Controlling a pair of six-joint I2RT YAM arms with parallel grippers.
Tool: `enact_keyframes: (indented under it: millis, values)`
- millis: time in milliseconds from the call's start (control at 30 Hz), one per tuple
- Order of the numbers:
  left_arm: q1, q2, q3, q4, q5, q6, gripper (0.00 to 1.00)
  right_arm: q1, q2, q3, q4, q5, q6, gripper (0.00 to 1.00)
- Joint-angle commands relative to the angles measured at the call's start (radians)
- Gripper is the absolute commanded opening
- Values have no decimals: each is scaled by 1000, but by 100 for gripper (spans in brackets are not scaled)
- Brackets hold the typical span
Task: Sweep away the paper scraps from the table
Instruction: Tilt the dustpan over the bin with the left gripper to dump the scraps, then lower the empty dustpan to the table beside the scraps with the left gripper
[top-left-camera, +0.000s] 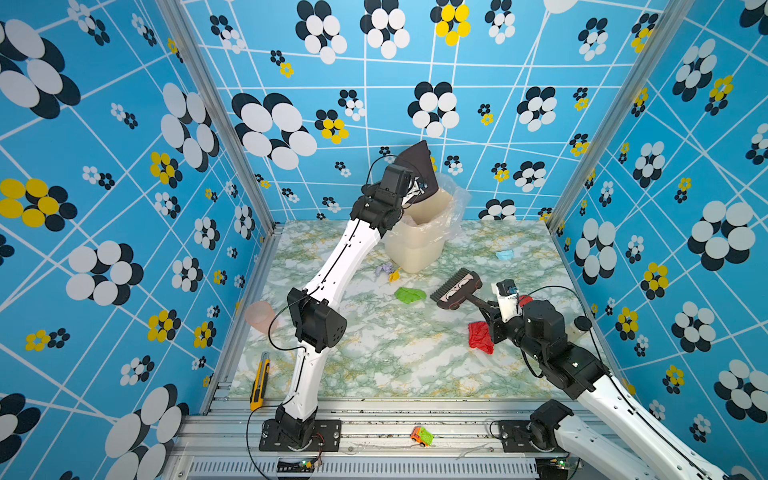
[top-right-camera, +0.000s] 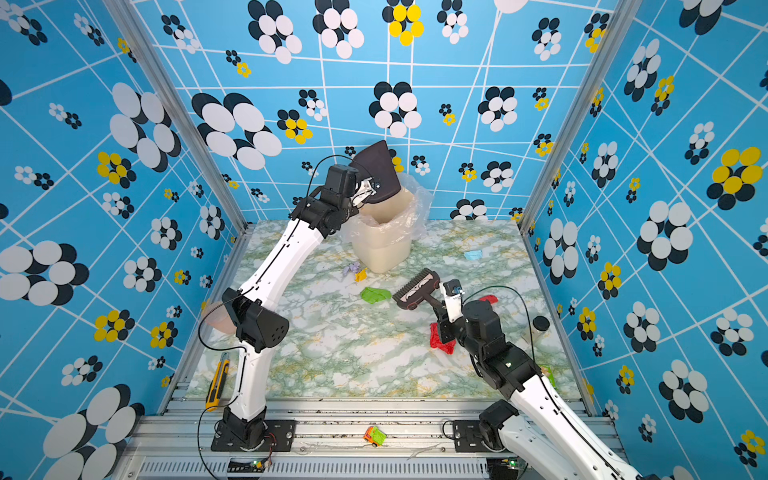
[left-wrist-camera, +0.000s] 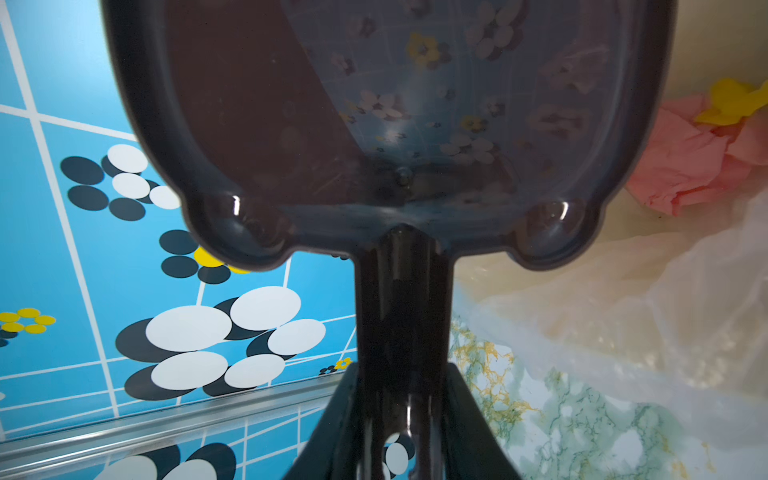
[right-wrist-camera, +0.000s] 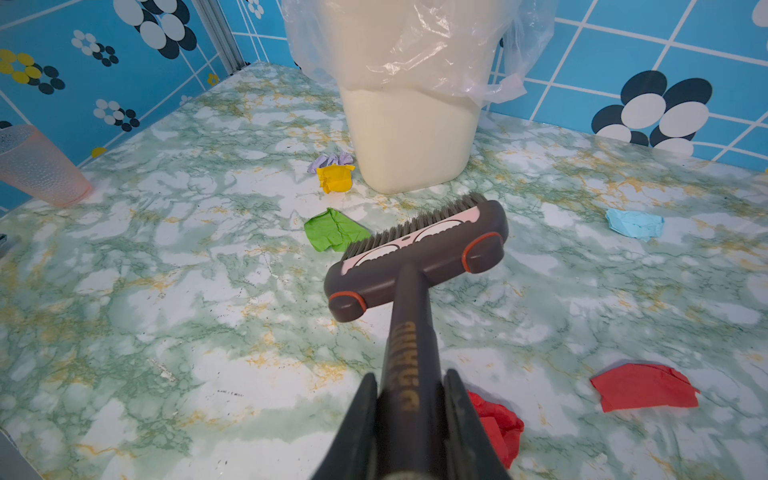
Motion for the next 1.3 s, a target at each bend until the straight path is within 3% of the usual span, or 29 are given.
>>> enact_keyframes:
  millis: [0,333,533,1033,1267]
  values:
    - [32,-87,21,-79,129,-152,0,-4,-20,1,44,-21,13,0]
    - [157,-192,22,-326,615,-562,0,-4,-8,31,46,-47,12,0]
    - [215,-290,-146,-329,836,-729,0,-4,39,57,69,-81,10,0]
    - [262,-652,-841,-101,914,-898,0,-2,185,115,158,-157,-5,0]
    - [281,-812,-1167,-2,882,-979,0,3,234,105,282,-152,33,0]
